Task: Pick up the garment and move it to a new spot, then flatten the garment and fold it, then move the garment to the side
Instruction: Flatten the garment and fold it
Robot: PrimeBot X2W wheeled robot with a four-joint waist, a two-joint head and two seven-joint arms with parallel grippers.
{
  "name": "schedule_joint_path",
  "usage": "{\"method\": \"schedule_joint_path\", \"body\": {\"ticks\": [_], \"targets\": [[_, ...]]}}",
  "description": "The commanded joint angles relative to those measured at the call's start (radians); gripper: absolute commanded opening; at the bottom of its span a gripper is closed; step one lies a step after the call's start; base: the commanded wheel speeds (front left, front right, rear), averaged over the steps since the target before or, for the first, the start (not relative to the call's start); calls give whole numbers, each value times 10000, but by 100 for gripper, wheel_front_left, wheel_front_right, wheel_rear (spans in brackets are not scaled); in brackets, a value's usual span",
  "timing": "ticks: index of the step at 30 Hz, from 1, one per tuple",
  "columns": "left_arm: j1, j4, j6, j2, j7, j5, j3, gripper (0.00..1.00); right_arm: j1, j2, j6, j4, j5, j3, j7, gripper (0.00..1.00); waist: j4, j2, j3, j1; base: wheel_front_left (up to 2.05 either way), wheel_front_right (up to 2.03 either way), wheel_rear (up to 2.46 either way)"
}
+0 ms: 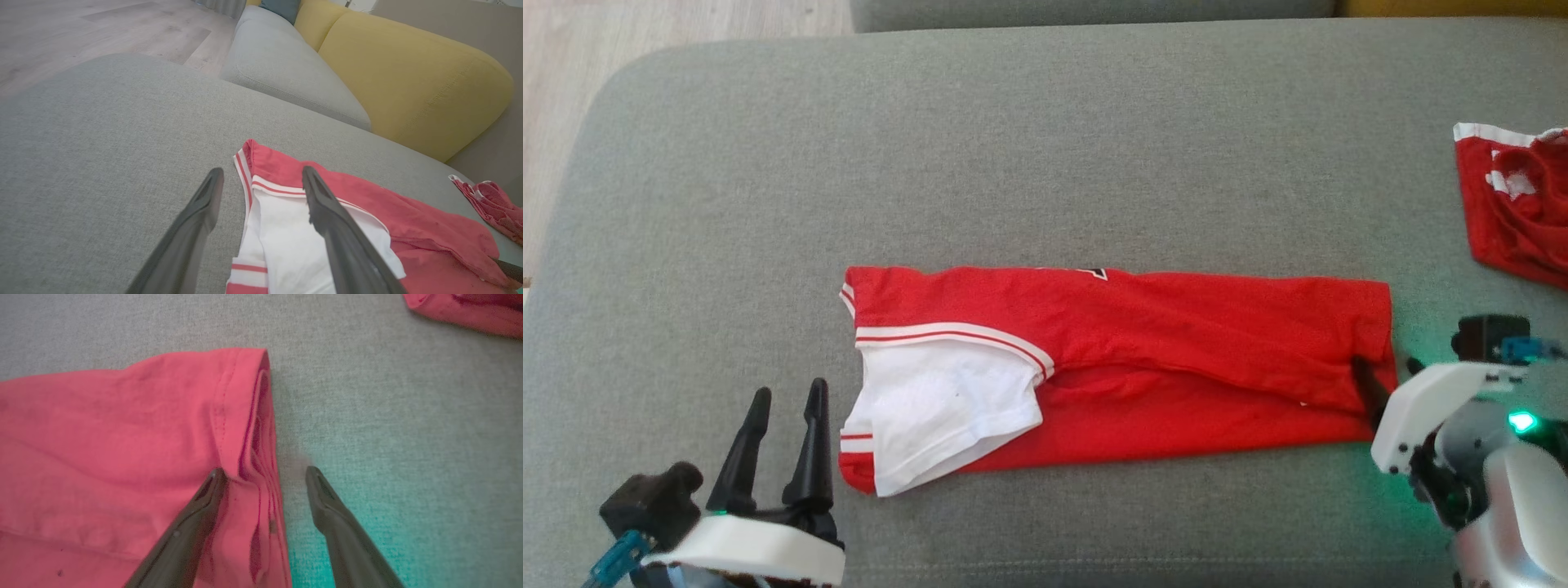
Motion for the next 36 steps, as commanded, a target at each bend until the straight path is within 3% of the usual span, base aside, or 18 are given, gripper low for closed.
{"method": "schedule_joint_path", "body": {"ticks": [1, 2, 4, 7, 8, 18, 28, 36], "targets": [[-440, -263, 58, 17, -107, 69, 409, 100, -292, -130, -9, -112, 58, 245, 105, 100, 3, 0, 19, 1, 0, 0, 0], [-458, -248, 49, 6, -118, 66, 415, 100, -342, -157, -9, -26, 98, 295, 195, 90, 5, 0, 36, 1, 0, 0, 0], [-489, -217, 29, -11, -139, 63, 424, 100, -426, -186, -9, 124, 251, 423, 375, 44, 1, 0, 59, 1, 0, 0, 0], [-516, -165, 3, -27, -167, 61, 444, 100, -537, -167, -9, 221, 648, 571, 456, 20, -31, 0, 71, 1, 0, 0, 0], [-523, -148, -5, -30, -175, 60, 453, 100, -571, -188, -9, 253, 748, 629, 464, 0, -49, 0, 69, 1, 0, 0, 0], [-495, -135, 40, 59, -216, 109, 568, 100, -983, -770, -9, -17, 1362, 891, -128, 0, -508, 0, -214, 1, 0, 0, 0], [-451, -330, 137, 221, -124, 211, 528, 100, -807, -1578, -9, -1457, 1840, 298, -42, 0, -1254, 0, -272, 1, 0, 0, 0], [-515, -422, 176, 325, -5, 254, 469, 100, -376, -1257, -9, -2460, 2178, 314, 313, 0, -1620, 0, -237, 1, 0, 0, 0]]}}
